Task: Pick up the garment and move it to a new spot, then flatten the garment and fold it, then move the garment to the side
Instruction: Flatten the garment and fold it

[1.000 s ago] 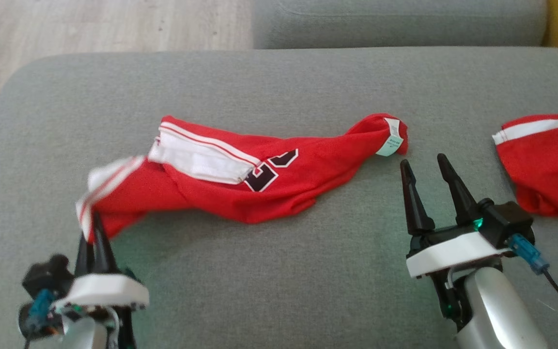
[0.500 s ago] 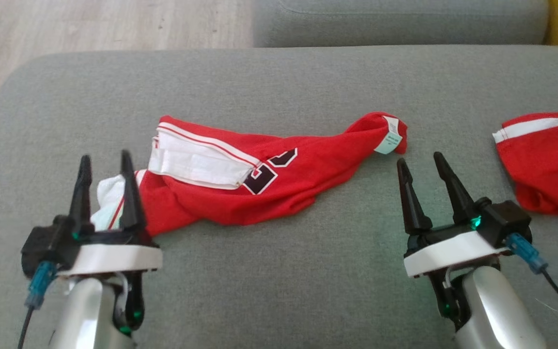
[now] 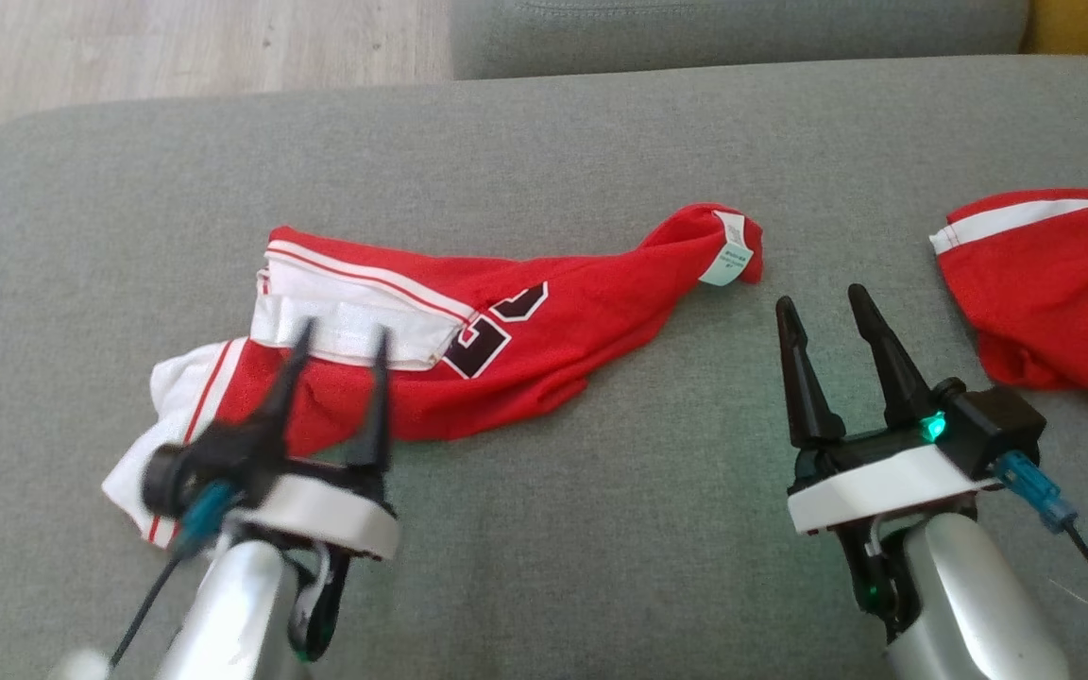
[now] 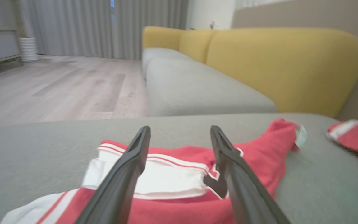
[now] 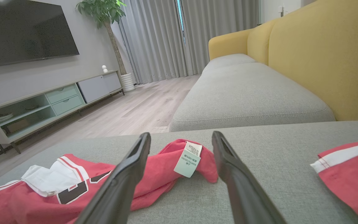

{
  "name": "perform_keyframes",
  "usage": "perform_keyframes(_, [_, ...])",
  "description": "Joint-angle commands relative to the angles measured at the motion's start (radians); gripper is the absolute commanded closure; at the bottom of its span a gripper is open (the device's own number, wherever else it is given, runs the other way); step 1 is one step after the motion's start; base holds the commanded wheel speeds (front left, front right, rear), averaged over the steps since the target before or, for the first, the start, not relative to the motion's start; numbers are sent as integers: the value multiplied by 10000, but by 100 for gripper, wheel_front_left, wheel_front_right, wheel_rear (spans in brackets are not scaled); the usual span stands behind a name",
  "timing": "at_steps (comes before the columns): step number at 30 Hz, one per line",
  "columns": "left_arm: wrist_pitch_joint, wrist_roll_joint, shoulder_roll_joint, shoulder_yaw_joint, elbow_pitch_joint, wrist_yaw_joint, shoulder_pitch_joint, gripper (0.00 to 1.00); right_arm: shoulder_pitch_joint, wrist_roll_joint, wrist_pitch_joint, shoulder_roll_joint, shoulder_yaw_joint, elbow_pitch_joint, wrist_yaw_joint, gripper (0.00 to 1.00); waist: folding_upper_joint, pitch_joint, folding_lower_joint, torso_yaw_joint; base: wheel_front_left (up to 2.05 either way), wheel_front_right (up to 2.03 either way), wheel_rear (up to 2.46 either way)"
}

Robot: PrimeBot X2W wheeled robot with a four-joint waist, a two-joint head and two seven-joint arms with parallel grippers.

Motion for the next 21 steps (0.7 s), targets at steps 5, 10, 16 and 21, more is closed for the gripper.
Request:
perform_keyframes(5, [1244,621,636,-593,431,-178,-1529,0,-213,-25,-109,5,202,-342,65,0,0,202,0,-35,0,0,0])
perform_keyframes(10, [2493,912,1063,-1437,1123,-278,-2317,0,-304,-28,-109,5,259,-327,65,0,0,454,0,-141,0,0,0])
perform_keyframes(16, [3479,968,1469,-2063,1636,-311,-2762,0,-365,-44,-109,5,176,-321,65,0,0,681,0,-282,0,0,0])
perform_keyframes(21, [3697,972,1570,-2183,1805,-313,-2915,0,-407,-55,-109,5,125,-345,65,0,0,800,0,-346,0,0,0])
